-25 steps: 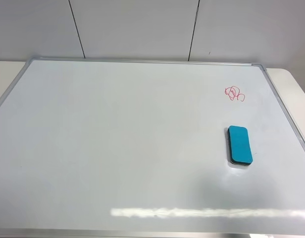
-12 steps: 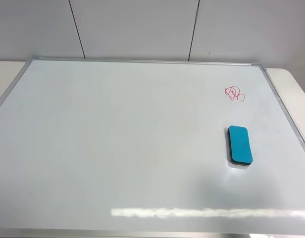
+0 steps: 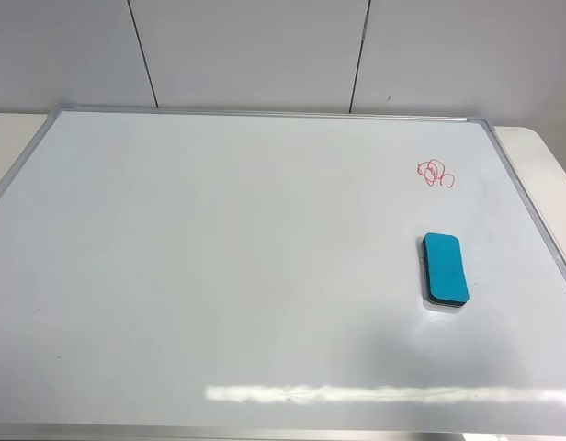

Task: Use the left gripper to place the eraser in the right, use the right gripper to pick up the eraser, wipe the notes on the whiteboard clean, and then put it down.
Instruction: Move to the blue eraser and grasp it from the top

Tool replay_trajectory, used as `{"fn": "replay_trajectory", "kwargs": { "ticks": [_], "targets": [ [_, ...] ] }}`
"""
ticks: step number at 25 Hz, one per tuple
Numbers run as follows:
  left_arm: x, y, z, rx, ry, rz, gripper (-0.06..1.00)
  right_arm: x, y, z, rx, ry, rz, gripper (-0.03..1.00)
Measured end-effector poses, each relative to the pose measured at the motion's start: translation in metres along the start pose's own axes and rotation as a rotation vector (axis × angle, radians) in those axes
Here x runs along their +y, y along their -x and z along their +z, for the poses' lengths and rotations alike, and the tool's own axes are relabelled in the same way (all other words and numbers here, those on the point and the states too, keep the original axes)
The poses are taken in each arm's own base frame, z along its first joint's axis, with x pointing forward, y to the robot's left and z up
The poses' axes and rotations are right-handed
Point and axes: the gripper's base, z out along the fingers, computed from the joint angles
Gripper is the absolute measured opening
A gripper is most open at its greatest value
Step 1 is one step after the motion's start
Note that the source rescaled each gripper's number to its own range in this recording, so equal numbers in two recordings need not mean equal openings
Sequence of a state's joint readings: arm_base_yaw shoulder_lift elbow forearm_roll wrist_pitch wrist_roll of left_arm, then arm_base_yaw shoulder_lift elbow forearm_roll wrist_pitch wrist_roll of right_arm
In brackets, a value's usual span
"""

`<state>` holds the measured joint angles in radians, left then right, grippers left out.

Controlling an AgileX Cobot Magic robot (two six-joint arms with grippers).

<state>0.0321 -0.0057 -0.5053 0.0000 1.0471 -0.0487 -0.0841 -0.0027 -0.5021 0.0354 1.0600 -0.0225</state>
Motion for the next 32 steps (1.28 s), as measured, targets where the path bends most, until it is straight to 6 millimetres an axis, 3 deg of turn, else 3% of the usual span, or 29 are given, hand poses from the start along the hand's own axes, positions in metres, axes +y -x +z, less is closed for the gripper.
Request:
{"fn": "replay_trajectory", "kwargs": {
  "ticks": [14, 23, 28, 32],
  "targets": [
    [0.0, 0.0, 0.0, 0.0, 0.0, 0.001, 1.0, 0.0, 0.0, 0.0, 0.0, 0.005, -0.002, 1.0],
    [0.0, 0.0, 0.0, 0.0, 0.0, 0.0, 1.0, -0.007, 0.003, 0.002, 0.018, -0.073, 0.114, 1.0],
    [0.0, 0.0, 0.0, 0.0, 0.0, 0.001, 1.0, -0.008, 0.034, 0.026, 0.155, -0.085, 0.215, 1.0],
    [0.0, 0.0, 0.0, 0.0, 0.0, 0.001, 1.0, -0.007, 0.061, 0.061, 0.312, -0.096, 0.282, 1.0]
  ]
}}
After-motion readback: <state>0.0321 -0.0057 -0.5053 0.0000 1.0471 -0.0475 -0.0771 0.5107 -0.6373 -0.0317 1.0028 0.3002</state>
